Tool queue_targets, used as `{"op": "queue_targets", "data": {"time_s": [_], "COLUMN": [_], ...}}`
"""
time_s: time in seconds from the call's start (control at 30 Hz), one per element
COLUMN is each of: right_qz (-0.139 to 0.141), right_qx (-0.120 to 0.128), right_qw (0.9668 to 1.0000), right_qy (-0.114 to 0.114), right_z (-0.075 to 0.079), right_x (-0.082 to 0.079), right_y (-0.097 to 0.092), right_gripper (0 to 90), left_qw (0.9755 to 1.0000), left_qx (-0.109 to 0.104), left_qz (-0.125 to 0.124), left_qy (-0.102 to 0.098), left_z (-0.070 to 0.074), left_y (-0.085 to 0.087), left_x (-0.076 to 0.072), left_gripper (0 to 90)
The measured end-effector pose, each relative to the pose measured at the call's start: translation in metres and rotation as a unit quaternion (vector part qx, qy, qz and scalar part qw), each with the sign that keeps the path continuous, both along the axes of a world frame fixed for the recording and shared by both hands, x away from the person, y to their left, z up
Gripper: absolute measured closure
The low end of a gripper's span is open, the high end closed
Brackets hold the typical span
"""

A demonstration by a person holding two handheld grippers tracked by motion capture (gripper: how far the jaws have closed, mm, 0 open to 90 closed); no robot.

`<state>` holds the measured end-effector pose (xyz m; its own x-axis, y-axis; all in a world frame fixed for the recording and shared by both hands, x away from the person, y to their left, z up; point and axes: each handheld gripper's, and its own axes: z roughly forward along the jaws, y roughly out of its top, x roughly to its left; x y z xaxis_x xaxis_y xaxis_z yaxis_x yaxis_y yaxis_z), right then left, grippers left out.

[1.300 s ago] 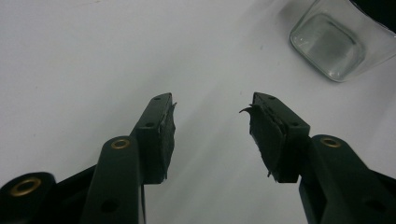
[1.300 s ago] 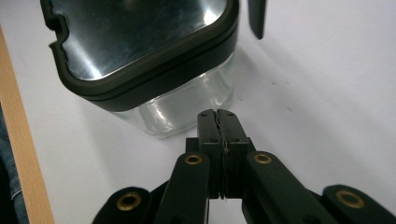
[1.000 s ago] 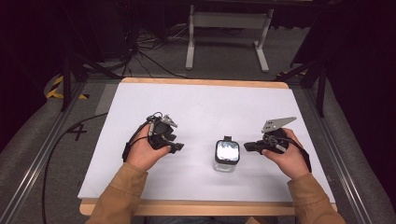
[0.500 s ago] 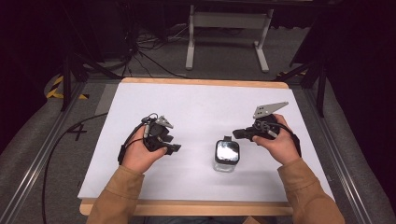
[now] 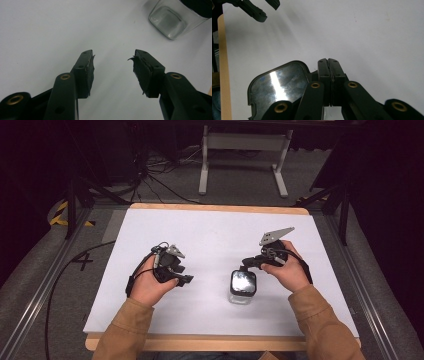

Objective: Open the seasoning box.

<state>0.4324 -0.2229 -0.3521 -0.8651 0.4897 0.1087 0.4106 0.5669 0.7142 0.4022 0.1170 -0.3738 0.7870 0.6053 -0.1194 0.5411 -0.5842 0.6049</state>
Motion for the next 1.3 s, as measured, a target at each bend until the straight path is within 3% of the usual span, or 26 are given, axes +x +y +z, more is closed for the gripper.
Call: {"op": "queue_targets", "data": {"time_s": [0.53, 0.73, 1.3], "right_qz": [0.001, -0.002, -0.009], "right_qx": [0.001, -0.002, 0.000], "right_qw": [1.0000, 1.0000, 1.0000], "right_qy": [-0.001, -0.002, 0.000], "right_z": [-0.001, -0.001, -0.001], "right_x": [0.001, 0.002, 0.002], "right_y": [0.001, 0.001, 0.000], "right_gripper": [90.0, 90.0, 90.0], "left_qw": [1.0000, 0.9999, 0.9992], "left_qx": [0.006, 0.005, 0.006], "left_qz": [-0.006, -0.011, -0.038], "left_qy": [0.004, -0.003, 0.001], "left_z": [0.001, 0.000, 0.000], "left_y": [-0.004, -0.008, -0.019], "left_x": [-0.002, -0.003, -0.007], "left_gripper": [51.1, 51.3, 57.8]}}
